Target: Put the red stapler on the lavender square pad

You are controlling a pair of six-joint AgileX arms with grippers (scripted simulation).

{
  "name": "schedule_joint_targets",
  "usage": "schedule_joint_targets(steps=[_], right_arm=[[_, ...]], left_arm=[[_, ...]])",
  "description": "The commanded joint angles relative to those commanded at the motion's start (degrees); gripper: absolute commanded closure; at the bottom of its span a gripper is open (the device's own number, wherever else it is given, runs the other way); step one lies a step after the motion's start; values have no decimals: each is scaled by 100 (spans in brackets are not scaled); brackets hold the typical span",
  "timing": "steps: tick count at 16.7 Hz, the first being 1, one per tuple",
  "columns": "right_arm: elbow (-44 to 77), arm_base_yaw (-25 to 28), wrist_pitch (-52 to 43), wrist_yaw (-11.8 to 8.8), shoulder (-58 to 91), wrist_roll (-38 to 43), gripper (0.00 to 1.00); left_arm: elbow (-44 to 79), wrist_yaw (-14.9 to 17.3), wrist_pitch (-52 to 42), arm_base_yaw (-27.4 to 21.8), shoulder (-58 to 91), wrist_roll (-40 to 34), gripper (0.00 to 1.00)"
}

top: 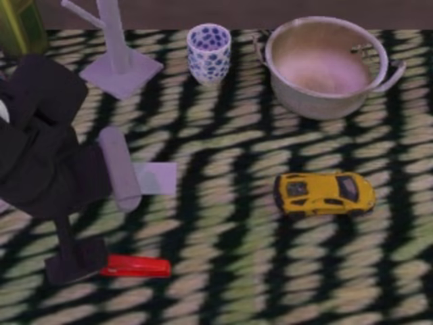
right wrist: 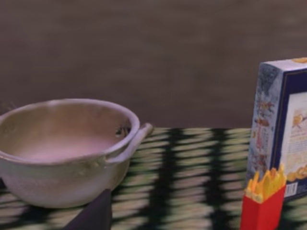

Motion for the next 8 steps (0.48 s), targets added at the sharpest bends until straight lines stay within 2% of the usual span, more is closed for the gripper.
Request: schedule_joint_targets(steps=[4,8], right_arm=[[0,0,0,0,0,0,0],[0,0,0,0,0,0,0]], left_arm=[[1018,7,-886,-482,1358,877,0],[1466,8,-1241,-685,1893,1249,0]])
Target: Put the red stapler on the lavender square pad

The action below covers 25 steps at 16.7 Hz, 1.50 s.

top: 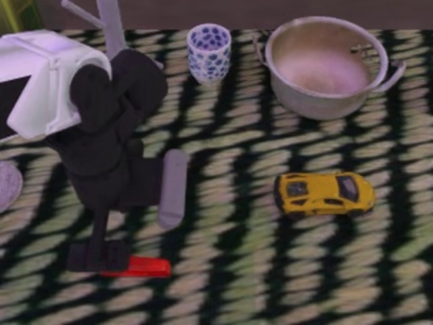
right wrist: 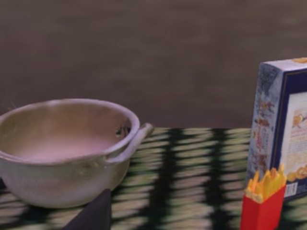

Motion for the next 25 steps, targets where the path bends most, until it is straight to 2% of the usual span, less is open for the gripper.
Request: schedule_joint_targets(steps=[6,14,20,25], right_arm=[[0,0,0,0,0,0,0],[0,0,0,0,0,0,0],[0,0,0,0,0,0,0],[0,0,0,0,0,0,0]], left_arm=[[-83,0,102,20,25,1,0],[-1186,2,2052,22,827,32,0],[-1368,3,2334,24,966,39,0],[-1368,3,2334,24,966,39,38]])
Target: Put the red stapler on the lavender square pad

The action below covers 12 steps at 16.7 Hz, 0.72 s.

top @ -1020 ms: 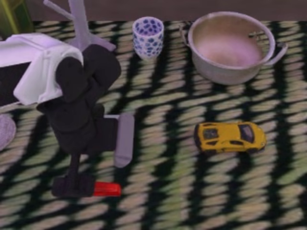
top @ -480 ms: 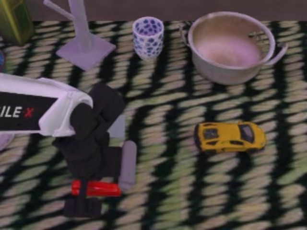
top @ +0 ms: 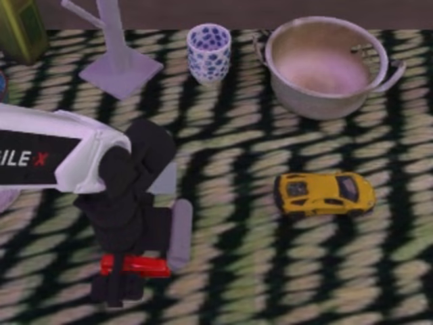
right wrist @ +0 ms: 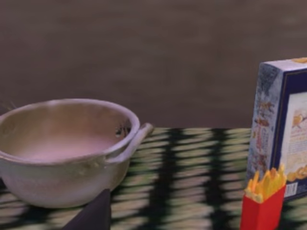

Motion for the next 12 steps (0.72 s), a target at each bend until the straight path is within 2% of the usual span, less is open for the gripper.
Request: schedule_joint_targets(steps=[8,12], right_arm=[[0,0,0,0,0,0,0],[0,0,0,0,0,0,0]], left_arm=[[0,0,0,0,0,0,98],[0,0,0,0,0,0,100]])
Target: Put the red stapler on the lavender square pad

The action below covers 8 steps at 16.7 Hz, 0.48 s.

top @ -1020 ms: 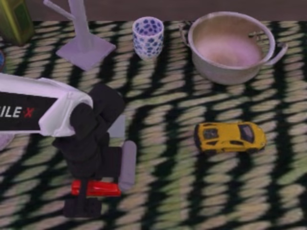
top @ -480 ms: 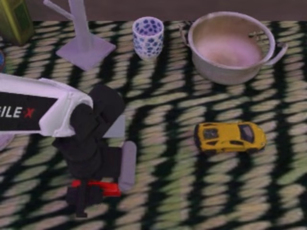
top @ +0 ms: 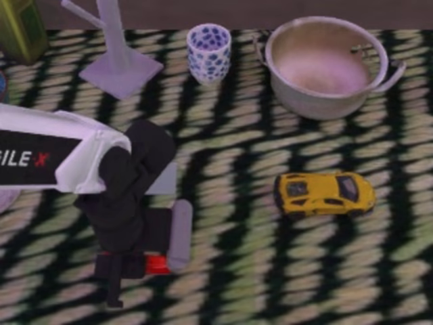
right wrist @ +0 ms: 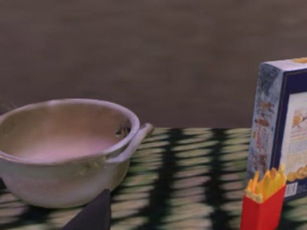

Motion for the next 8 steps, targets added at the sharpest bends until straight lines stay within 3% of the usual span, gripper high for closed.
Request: schedule_joint_targets(steps=[8], right_arm=[[0,0,0,0,0,0,0]], left_arm=[[176,0,-231,3,-89,17,100]])
